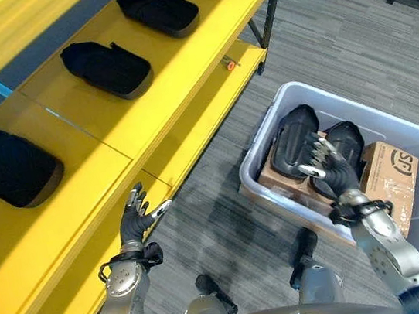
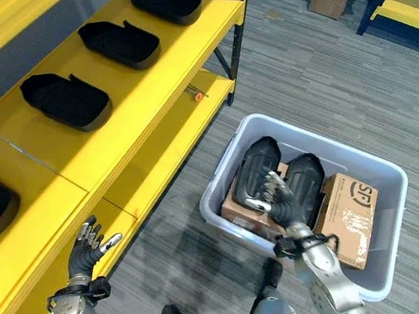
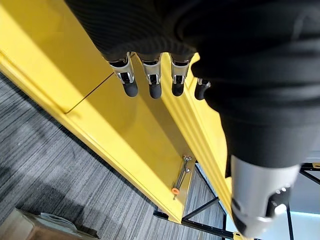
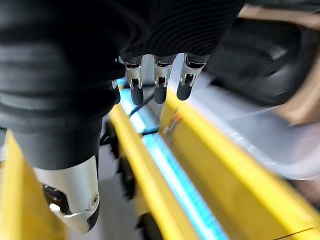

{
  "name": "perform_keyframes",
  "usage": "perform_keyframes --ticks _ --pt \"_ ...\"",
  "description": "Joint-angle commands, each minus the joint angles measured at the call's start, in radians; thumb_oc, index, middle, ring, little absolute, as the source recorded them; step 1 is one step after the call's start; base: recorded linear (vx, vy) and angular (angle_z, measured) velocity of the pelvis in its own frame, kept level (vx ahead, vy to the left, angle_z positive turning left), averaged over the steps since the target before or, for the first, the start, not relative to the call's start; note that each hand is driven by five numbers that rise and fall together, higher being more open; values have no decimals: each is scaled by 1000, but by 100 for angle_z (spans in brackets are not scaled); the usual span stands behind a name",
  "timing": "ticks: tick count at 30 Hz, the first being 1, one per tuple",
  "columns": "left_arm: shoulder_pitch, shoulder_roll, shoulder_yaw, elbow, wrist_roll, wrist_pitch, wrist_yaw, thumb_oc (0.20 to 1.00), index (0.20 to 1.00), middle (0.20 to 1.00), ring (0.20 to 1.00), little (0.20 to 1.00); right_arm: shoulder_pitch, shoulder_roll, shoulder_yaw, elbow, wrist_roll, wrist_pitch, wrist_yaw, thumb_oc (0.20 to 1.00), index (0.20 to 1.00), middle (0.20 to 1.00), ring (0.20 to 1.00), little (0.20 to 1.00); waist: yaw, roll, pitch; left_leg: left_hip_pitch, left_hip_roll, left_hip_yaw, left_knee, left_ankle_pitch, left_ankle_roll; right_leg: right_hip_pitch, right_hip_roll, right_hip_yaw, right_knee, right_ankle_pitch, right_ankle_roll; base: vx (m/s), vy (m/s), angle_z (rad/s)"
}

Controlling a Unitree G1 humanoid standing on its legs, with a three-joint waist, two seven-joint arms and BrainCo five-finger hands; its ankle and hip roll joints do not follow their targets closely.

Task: Move parts from the plastic box to the shelf.

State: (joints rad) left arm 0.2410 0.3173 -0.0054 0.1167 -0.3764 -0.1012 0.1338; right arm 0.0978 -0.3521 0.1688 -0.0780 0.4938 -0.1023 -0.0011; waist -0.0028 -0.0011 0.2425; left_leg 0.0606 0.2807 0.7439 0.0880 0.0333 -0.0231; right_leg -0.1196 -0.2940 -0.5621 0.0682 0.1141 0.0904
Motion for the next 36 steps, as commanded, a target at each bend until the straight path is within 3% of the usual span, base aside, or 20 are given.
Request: perform_keyframes --ticks 1,5,7,8,11,17,20,21,22,23,24,25,26,27,29,30,31,33,36 --pt "13 27 -1 -81 -13 -45 -6 1000 1000 1000 1000 1000 35 -11 -60 -96 11 -33 15 1000 1000 1000 1000 1000 -46 -45 2 -49 35 -88 36 -20 -80 51 -6 6 62 -131 56 80 -281 -25" --pt "8 11 -13 -85 -16 -40 -14 1000 1000 1000 1000 1000 51 -25 -82 -96 24 -33 9 1000 1000 1000 1000 1000 -75 -15 -8 -12 77 -76 -20 75 -124 51 55 11 69 -183 26 82 -221 -7" --pt "6 8 -19 -85 -16 -39 -15 1000 1000 1000 1000 1000 50 -29 -83 -95 30 -36 8 1000 1000 1000 1000 1000 -78 -7 -9 -6 84 -74 -32 98 -133 50 69 15 67 -192 21 92 -176 -26" --pt "1 7 -28 -84 -9 -37 -23 1000 1000 1000 1000 1000 56 -38 -97 -99 28 -40 7 1000 1000 1000 1000 1000 -90 4 -11 6 99 -71 -51 141 -152 49 97 26 62 -208 11 100 -175 -30" --pt "-6 8 -43 -80 3 -38 -31 1000 1000 1000 1000 1000 76 -47 -120 -106 35 -47 10 1000 1000 1000 1000 1000 -106 22 -12 17 118 -61 -56 184 -173 40 123 36 67 -231 -4 97 -152 -26" --pt "-24 11 -63 -82 11 -43 -35 1000 1000 1000 1000 1000 111 -53 -150 -121 44 -55 14 1000 1000 1000 1000 1000 -135 47 -3 29 144 -38 -40 229 -200 1 140 65 119 -269 -29 54 -101 -19" --pt "-32 12 -59 -81 9 -43 -35 1000 1000 1000 1000 1000 116 -56 -157 -125 42 -59 14 1000 1000 1000 1000 1000 -133 48 6 3 174 -57 36 248 -213 5 162 81 112 -291 -49 45 -171 -20" --pt "-34 14 -58 -81 6 -45 -34 1000 1000 1000 1000 1000 115 -55 -154 -122 45 -59 14 1000 1000 1000 1000 1000 -127 42 11 -18 191 -88 92 259 -215 16 179 89 96 -299 -59 61 -269 -14" --pt "-34 18 -57 -81 4 -45 -33 1000 1000 1000 1000 1000 114 -60 -145 -117 44 -60 13 1000 1000 1000 1000 1000 -100 20 29 -66 191 -194 186 264 -204 47 205 116 62 -309 -82 72 -324 -18" --pt "-30 19 -54 -80 2 -46 -32 1000 1000 1000 1000 1000 111 -64 -139 -118 42 -59 16 1000 1000 1000 1000 1000 -90 11 38 -91 175 -258 225 241 -189 62 217 129 41 -307 -87 40 -229 -63" --pt "-20 13 -51 -80 -5 -47 -25 1000 1000 1000 1000 1000 102 -68 -124 -110 33 -57 18 1000 1000 1000 1000 1000 -72 -3 42 -149 112 -370 247 170 -145 74 216 151 14 -301 -79 3 -39 -97" --pt "-13 7 -48 -81 -15 -49 -21 1000 1000 1000 1000 1000 91 -69 -111 -106 35 -55 19 1000 1000 1000 1000 1000 -48 -15 48 -202 47 -446 211 105 -116 86 214 184 -10 -294 -68 -8 30 -107" --pt "-13 8 -47 -82 -16 -49 -21 1000 1000 1000 1000 1000 90 -69 -110 -105 35 -56 19 1000 1000 1000 1000 1000 -50 -16 46 -205 45 -447 212 103 -113 84 212 182 -12 -291 -66 34 68 -74" --pt "1 3 -44 -85 -18 -50 -19 1000 1000 1000 1000 1000 66 -68 -87 -94 40 -54 23 1000 1000 1000 1000 1000 -32 -26 58 -234 15 -532 90 92 -108 93 219 226 -33 -278 -44 64 84 -43" --pt "4 1 -45 -89 -16 -53 -14 1000 1000 1000 1000 1000 57 -63 -79 -84 44 -57 19 1000 1000 1000 1000 1000 -29 -27 58 -241 21 -546 20 120 -120 95 219 238 -39 -272 -36 42 118 -60" --pt "0 8 -42 -93 -12 -59 -10 1000 1000 1000 1000 1000 26 -65 -66 -71 39 -64 10 1000 1000 1000 1000 1000 2 -20 69 -274 -6 -660 -51 155 -105 81 223 266 -27 -256 -32 -11 131 -53" --pt "0 8 -42 -93 -12 -59 -10 1000 1000 1000 1000 1000 26 -65 -66 -71 39 -64 10 1000 1000 1000 1000 1000 2 -20 69 -274 -6 -660 -51 155 -105 81 223 266 -27 -256 -32 16 250 -62" --pt "0 1 -39 -83 -16 -62 -8 1000 1000 1000 1000 1000 10 -60 -48 -60 44 -55 21 1000 1000 1000 1000 1000 7 -10 70 -213 -25 -707 -41 80 -94 69 222 330 14 -256 -25 40 277 -88" --pt "-4 -2 -43 -90 -17 -59 -14 1000 1000 1000 1000 1000 28 -44 -60 -69 64 -40 30 1000 1000 1000 1000 1000 -9 -2 62 -186 -47 -645 -12 36 -86 74 191 346 17 -234 -10 50 266 -79"
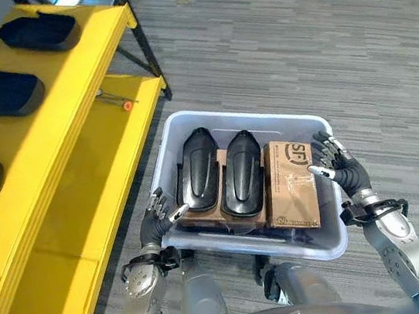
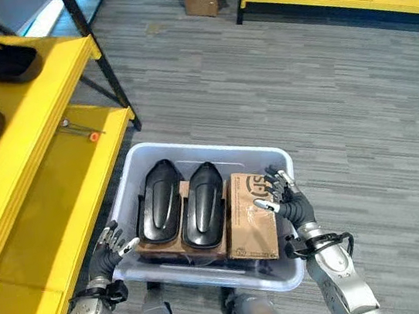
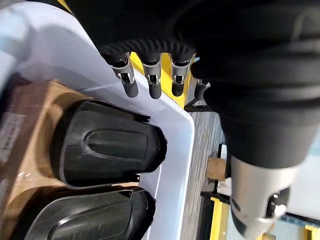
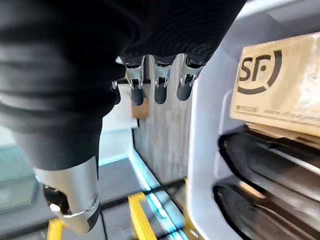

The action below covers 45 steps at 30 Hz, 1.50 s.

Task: Move parts from the plastic box to the shelf.

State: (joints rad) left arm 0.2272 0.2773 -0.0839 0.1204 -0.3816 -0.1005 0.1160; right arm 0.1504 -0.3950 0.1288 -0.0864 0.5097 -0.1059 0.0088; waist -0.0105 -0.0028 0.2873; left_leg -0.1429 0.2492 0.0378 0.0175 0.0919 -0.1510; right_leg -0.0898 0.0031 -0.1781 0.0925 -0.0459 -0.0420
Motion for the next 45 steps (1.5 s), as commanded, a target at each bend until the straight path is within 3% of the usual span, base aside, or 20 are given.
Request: perform_keyframes --ticks 1,3,11,21,32,42,43,44,45 --pt "9 38 36 -93 -12 -60 4 1000 1000 1000 1000 1000 -25 -1 -20 -60 48 -36 20 1000 1000 1000 1000 1000 -2 0 16 18 -15 61 58 -22 42 44 -106 -38 -8 -74 122 58 314 -64" --pt "7 44 38 -93 -11 -54 1 1000 1000 1000 1000 1000 1 17 -29 -68 48 -16 24 1000 1000 1000 1000 1000 -21 0 3 56 -44 118 75 -76 60 64 -146 -15 -18 -53 149 79 363 -15" --pt "12 63 51 -98 -3 -49 6 1000 1000 1000 1000 1000 12 42 -37 -66 5 1 19 1000 1000 1000 1000 1000 -41 -12 -31 91 -93 189 78 -126 88 66 -206 18 -50 -11 190 49 176 -26" --pt "0 76 47 -109 0 -44 17 1000 1000 1000 1000 1000 -59 40 -10 -42 -27 0 -11 1000 1000 1000 1000 1000 -39 -26 -35 87 -102 218 56 -122 89 47 -214 17 -86 25 204 19 27 -6" --pt "-143 69 -20 -115 -38 -77 100 1000 1000 1000 1000 1000 -335 69 151 82 -56 -10 -126 1000 1000 1000 1000 1000 -14 24 86 -69 -99 201 73 -70 65 -91 -232 -23 -81 71 201 -60 -24 3" --pt "-204 52 -51 -96 -48 -97 165 1000 1000 1000 1000 1000 -446 129 226 203 -19 -17 -181 1000 1000 1000 1000 1000 5 28 154 -148 -100 202 87 -55 63 -163 -238 -24 -76 93 199 -24 -11 2" --pt "-207 48 -55 -90 -60 -100 172 1000 1000 1000 1000 1000 -454 133 231 217 -18 -16 -187 1000 1000 1000 1000 1000 8 31 168 -155 -101 194 93 -72 55 -168 -240 -22 -72 80 207 -33 -1 2" --pt "-208 48 -54 -90 -60 -100 172 1000 1000 1000 1000 1000 -456 133 231 216 -19 -17 -187 1000 1000 1000 1000 1000 7 29 170 -167 -101 201 92 -52 63 -180 -241 -23 -73 97 200 18 13 4" --pt "-216 47 -62 -85 -57 -100 181 1000 1000 1000 1000 1000 -464 144 235 237 -1 -23 -197 1000 1000 1000 1000 1000 9 34 183 -171 -105 192 97 -72 56 -181 -243 -21 -68 83 207 -30 13 4"
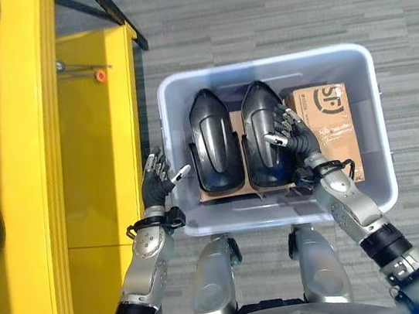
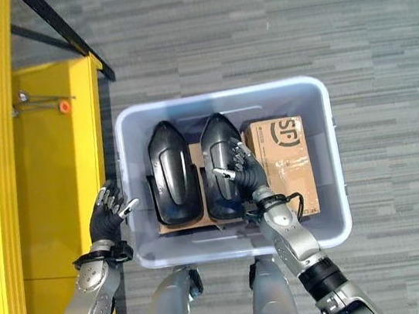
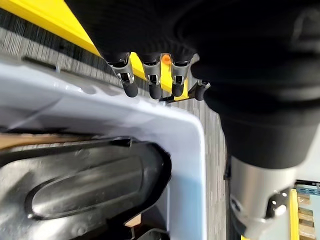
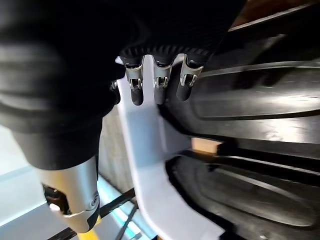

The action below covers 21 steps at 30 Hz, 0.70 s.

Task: Move parts from the plastic box to the shelf.

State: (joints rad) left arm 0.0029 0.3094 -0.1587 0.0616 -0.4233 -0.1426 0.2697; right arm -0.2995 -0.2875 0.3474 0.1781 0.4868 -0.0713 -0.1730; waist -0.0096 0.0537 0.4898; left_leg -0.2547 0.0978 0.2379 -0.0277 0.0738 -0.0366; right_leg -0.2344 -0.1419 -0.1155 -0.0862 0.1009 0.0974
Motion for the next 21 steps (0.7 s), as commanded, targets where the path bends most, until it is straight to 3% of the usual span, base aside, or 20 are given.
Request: perform_keyframes --ticks 1,5,12,21 --pt "7 15 9 -27 -13 -59 31 1000 1000 1000 1000 1000 -17 41 18 -19 25 -57 -18 1000 1000 1000 1000 1000 8 -20 -12 -68 44 -9 146 -54 -58 -46 -99 -84 116 -63 67 32 20 5" --pt "-4 13 -3 -27 -16 -65 46 1000 1000 1000 1000 1000 -56 61 14 46 42 -67 -45 1000 1000 1000 1000 1000 13 -11 25 -112 39 -14 152 -49 -55 -88 -103 -82 129 -55 67 -33 11 5" --pt "-19 6 -33 -28 -34 -87 67 1000 1000 1000 1000 1000 -167 98 21 228 34 -67 -97 1000 1000 1000 1000 1000 31 5 30 -184 35 -20 145 -41 -51 -169 -106 -79 142 -48 66 0 0 0" --pt "-35 4 -50 -21 -42 -100 77 1000 1000 1000 1000 1000 -285 120 50 365 29 -57 -93 1000 1000 1000 1000 1000 57 19 30 -231 33 -37 135 -29 -51 -220 -105 -87 157 -53 61 3 -3 3"
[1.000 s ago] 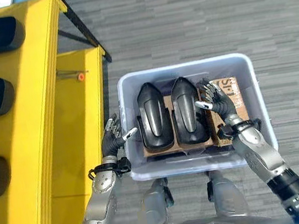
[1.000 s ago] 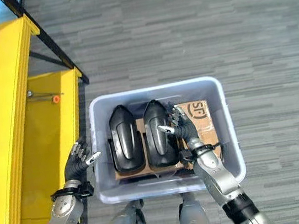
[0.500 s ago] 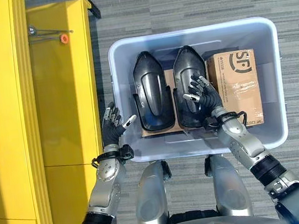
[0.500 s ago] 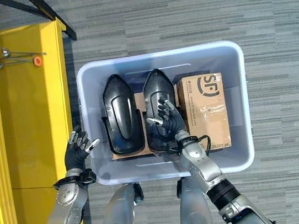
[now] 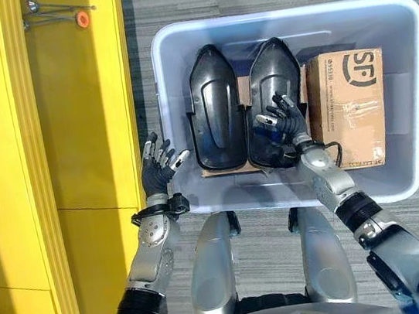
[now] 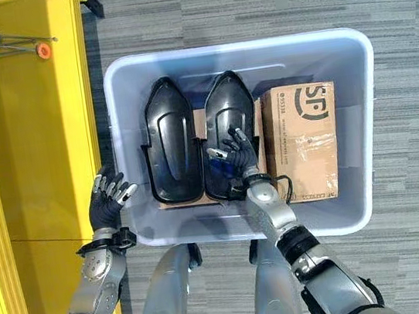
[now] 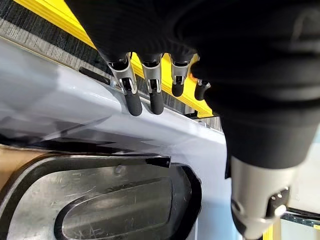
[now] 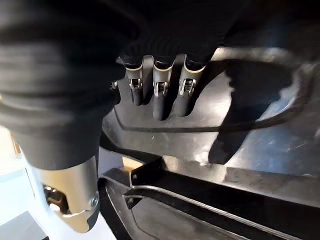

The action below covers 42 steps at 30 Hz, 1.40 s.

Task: Move parts from the plastic box to the shelf.

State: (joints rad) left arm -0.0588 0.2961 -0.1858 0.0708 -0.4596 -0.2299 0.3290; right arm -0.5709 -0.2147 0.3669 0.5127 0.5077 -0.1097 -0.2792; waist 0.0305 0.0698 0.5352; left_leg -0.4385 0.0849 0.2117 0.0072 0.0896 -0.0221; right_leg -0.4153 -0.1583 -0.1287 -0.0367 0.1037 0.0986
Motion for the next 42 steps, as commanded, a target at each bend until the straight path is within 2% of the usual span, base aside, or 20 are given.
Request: perform_keyframes --ticks 1,10,17,26,28,29,30,31,32,34,36,37,38,39,40,42 --pt "25 18 -23 -28 -6 -13 20 1000 1000 1000 1000 1000 -28 48 39 51 1 -14 18 1000 1000 1000 1000 1000 20 3 -15 -51 46 -12 98 -43 -65 -42 -89 -74 108 -56 60 0 -2 4" --pt "-2 19 -16 -39 3 -23 36 1000 1000 1000 1000 1000 -58 49 75 93 -58 2 38 1000 1000 1000 1000 1000 31 5 -15 -61 38 -28 93 -41 -62 -45 -94 -84 113 -60 60 -2 8 7" --pt "-6 16 -8 -31 2 -18 44 1000 1000 1000 1000 1000 -11 55 88 32 -56 -2 48 1000 1000 1000 1000 1000 26 -7 -15 -53 33 -31 89 -44 -59 -33 -97 -88 106 -58 62 0 3 1" --pt "-9 12 17 -37 25 -1 73 1000 1000 1000 1000 1000 126 -16 74 -311 -141 -29 60 1000 1000 1000 1000 1000 -12 -43 -15 -32 35 -18 88 -52 -58 -15 -93 -78 95 -54 65 0 0 0" --pt "-5 17 30 -47 35 9 77 1000 1000 1000 1000 1000 149 -73 53 -401 -285 -5 41 1000 1000 1000 1000 1000 -20 -52 -15 -24 37 -17 87 -54 -58 -10 -90 -75 93 -54 66 -31 3 0" --pt "-6 18 39 -50 44 8 87 1000 1000 1000 1000 1000 164 -82 41 -457 -299 -17 32 1000 1000 1000 1000 1000 -27 -61 -15 -42 38 -7 88 -32 -49 -27 -90 -75 89 -33 59 0 0 0" --pt "3 20 40 -52 52 11 96 1000 1000 1000 1000 1000 190 -79 26 -480 -285 -22 25 1000 1000 1000 1000 1000 -31 -66 -15 -17 40 -11 88 -56 -57 -7 -88 -69 91 -52 67 0 0 0" --pt "5 22 43 -60 56 15 95 1000 1000 1000 1000 1000 200 -90 15 -504 -306 -16 24 1000 1000 1000 1000 1000 -35 -69 -15 -13 40 -9 87 -58 -57 -5 -87 -68 92 -52 68 0 0 0" --pt "6 25 51 -64 60 15 97 1000 1000 1000 1000 1000 214 -98 -1 -542 -320 -20 17 1000 1000 1000 1000 1000 -40 -75 -15 -31 41 -1 88 -35 -48 -23 -87 -71 89 -33 60 0 0 0" --pt "15 28 52 -75 65 15 105 1000 1000 1000 1000 1000 236 -96 -13 -581 -300 -33 17 1000 1000 1000 1000 1000 -46 -81 -15 -7 43 -7 87 -60 -57 0 -84 -64 90 -52 68 36 7 -3" --pt "17 32 60 -84 66 14 109 1000 1000 1000 1000 1000 248 -102 -27 -620 -296 -45 11 1000 1000 1000 1000 1000 -52 -87 -15 -25 43 4 87 -38 -48 -19 -85 -64 87 -33 61 -71 3 -3" --pt "18 32 62 -84 66 16 109 1000 1000 1000 1000 1000 253 -101 -33 -631 -290 -48 7 1000 1000 1000 1000 1000 -54 -88 -15 -24 44 5 87 -38 -48 -19 -85 -63 87 -33 61 3 5 -12" --pt "24 32 62 -84 67 16 111 1000 1000 1000 1000 1000 263 -102 -39 -646 -291 -52 4 1000 1000 1000 1000 1000 -54 -88 -15 -4 44 -2 87 -60 -56 -2 -84 -58 90 -53 68 5 5 -15" --pt "24 32 63 -88 67 15 111 1000 1000 1000 1000 1000 265 -100 -41 -660 -288 -58 3 1000 1000 1000 1000 1000 -57 -89 -15 -21 43 6 88 -40 -48 -20 -85 -60 89 -34 61 78 7 -15" --pt "26 33 62 -89 68 15 111 1000 1000 1000 1000 1000 271 -99 -42 -667 -282 -64 2 1000 1000 1000 1000 1000 -58 -88 -15 -1 44 -1 86 -62 -55 -3 -82 -55 91 -53 68 -64 5 -8" --pt "24 34 62 -93 70 14 115 1000 1000 1000 1000 1000 273 -101 -47 -683 -285 -70 -3 1000 1000 1000 1000 1000 -60 -89 -15 -19 43 7 86 -41 -47 -20 -84 -58 89 -34 61 -29 7 -3"
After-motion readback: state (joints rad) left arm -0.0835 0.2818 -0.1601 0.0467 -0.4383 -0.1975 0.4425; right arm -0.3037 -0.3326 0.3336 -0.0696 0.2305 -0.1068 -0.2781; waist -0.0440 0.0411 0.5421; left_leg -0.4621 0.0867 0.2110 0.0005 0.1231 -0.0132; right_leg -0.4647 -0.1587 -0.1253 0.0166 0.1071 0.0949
